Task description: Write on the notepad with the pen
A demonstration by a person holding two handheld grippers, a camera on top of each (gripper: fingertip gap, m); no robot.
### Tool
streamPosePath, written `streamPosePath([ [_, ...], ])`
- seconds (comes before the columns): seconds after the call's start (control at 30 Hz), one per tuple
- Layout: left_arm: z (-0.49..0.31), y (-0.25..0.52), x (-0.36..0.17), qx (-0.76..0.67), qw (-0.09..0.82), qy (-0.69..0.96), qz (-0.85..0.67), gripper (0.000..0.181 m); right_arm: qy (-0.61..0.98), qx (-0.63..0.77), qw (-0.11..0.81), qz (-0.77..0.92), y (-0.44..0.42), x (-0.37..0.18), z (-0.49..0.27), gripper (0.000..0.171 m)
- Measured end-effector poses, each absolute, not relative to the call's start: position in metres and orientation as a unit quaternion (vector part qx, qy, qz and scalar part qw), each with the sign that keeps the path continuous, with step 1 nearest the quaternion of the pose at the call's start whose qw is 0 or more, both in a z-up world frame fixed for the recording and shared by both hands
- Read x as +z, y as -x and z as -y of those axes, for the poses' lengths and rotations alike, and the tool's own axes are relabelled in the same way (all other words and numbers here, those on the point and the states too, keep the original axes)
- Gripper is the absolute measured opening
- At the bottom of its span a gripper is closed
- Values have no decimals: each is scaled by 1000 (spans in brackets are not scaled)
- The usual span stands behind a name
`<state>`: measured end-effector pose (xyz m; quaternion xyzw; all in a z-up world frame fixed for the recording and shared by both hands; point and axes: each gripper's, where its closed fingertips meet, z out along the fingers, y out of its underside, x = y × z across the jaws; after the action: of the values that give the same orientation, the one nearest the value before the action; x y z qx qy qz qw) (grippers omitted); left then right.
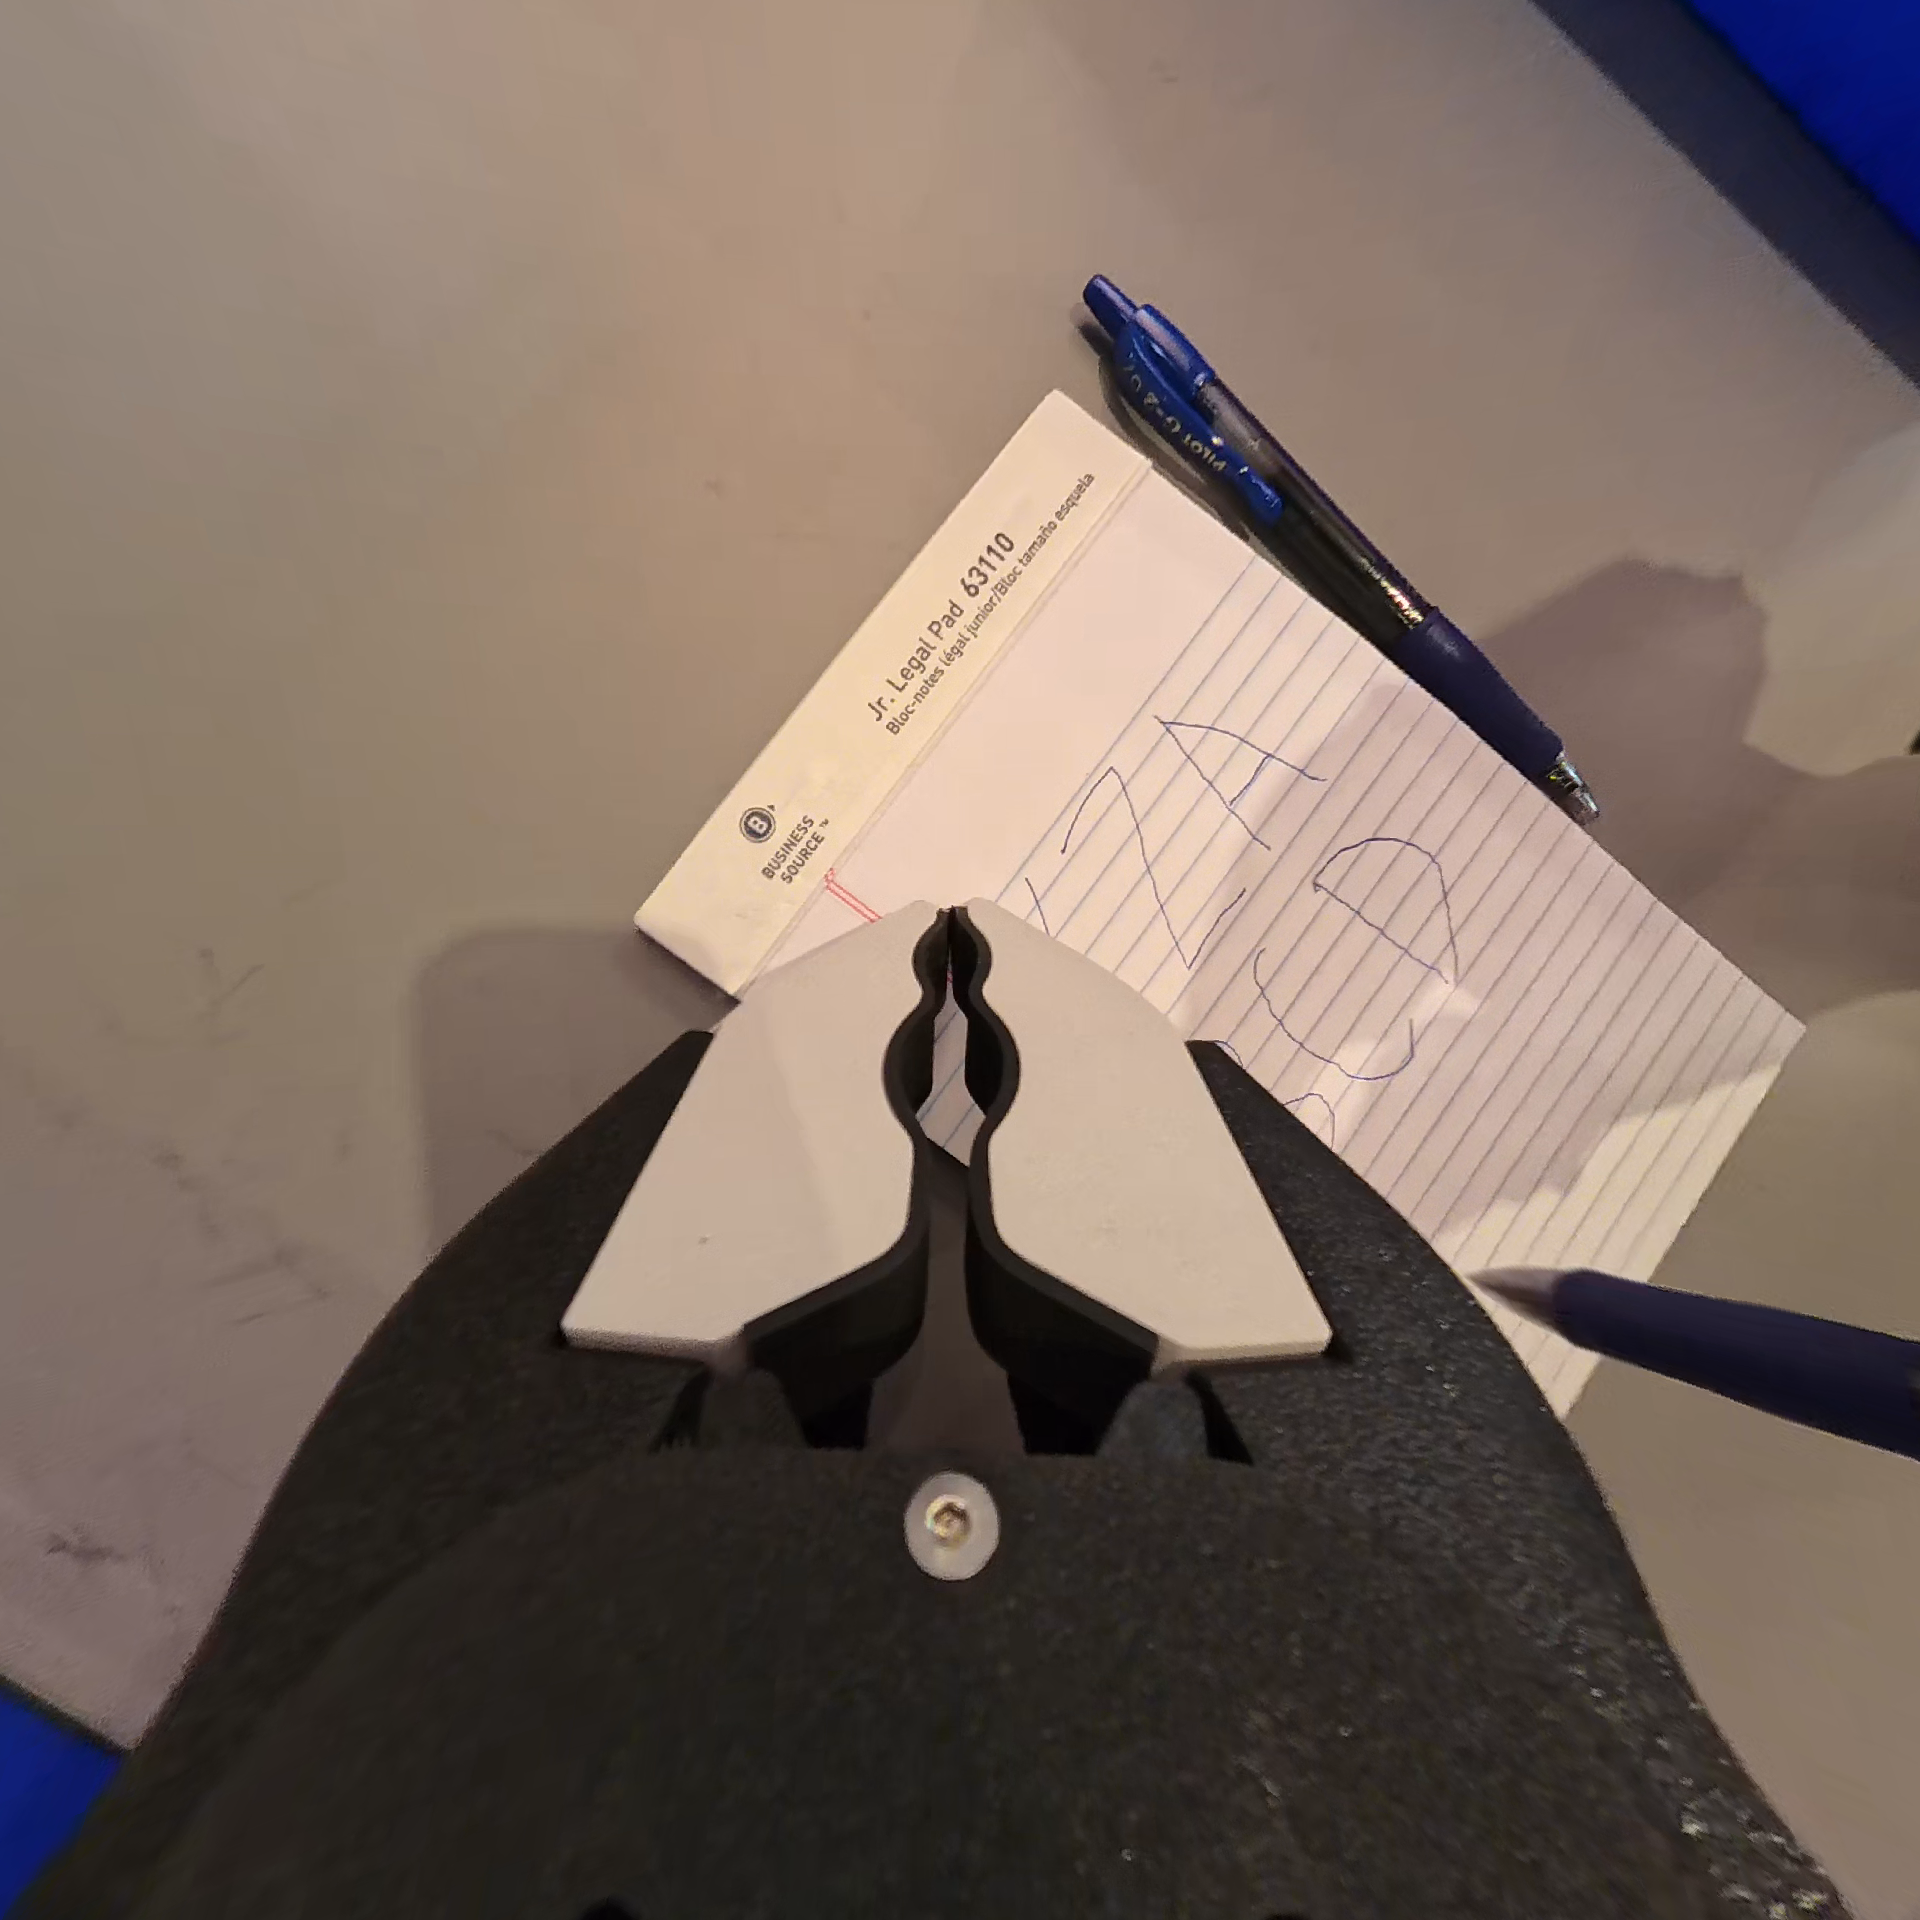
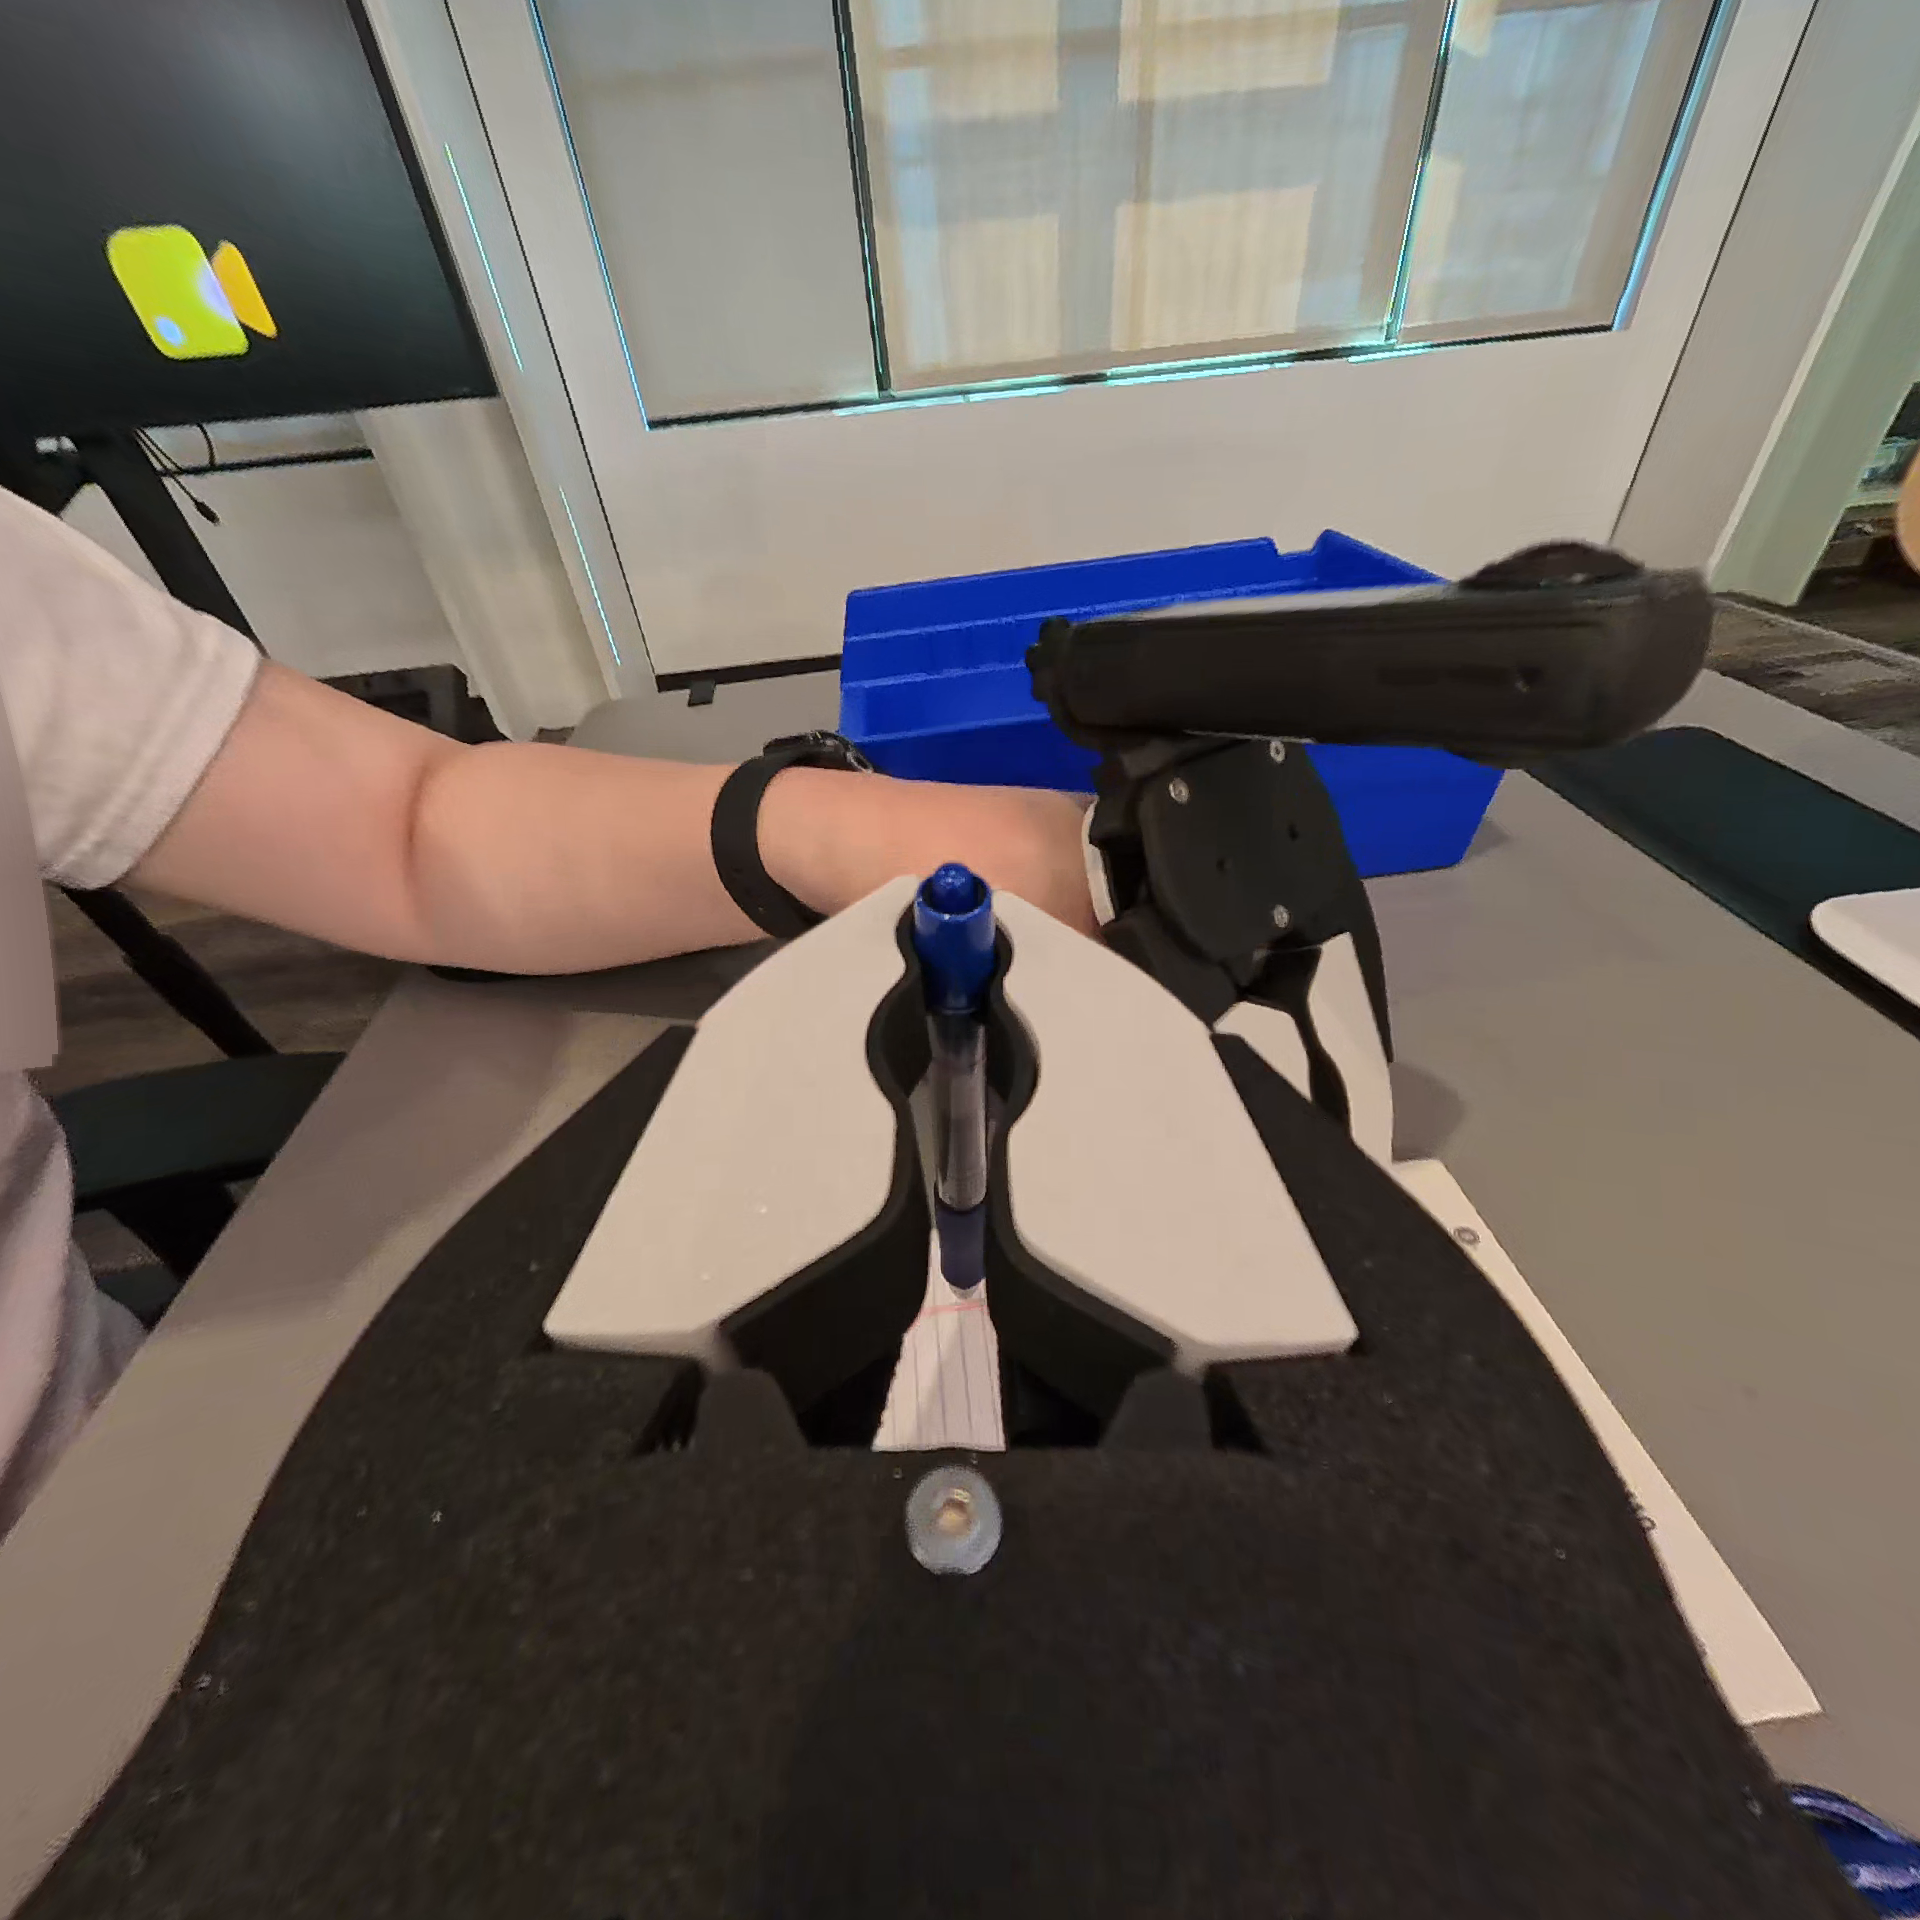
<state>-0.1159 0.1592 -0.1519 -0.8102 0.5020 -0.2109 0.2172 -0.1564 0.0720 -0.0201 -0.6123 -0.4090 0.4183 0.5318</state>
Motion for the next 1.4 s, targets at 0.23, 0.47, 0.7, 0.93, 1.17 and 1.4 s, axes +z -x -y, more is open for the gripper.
streamPosePath([
  [0.23, -159, 116, -152, -201, 221, 808, -508, 0, 620, 410, 525, 414, 162, -35, -81, 5],
  [0.47, -159, 116, -152, -207, 218, 809, -505, 0, 622, 406, 519, 423, 166, -41, -81, 5],
  [0.7, -159, 116, -152, -203, 220, 808, -508, 0, 624, 407, 514, 426, 168, -46, -83, 5],
  [0.93, -159, 116, -152, -206, 219, 809, -506, 0, 628, 409, 503, 430, 168, -46, -78, 5],
  [1.17, -159, 116, -152, -207, 219, 808, -506, 0, 628, 400, 505, 436, 169, -47, -75, 5],
  [1.4, -159, 116, -152, -208, 218, 809, -505, 0, 626, 397, 505, 441, 170, -47, -73, 5],
])
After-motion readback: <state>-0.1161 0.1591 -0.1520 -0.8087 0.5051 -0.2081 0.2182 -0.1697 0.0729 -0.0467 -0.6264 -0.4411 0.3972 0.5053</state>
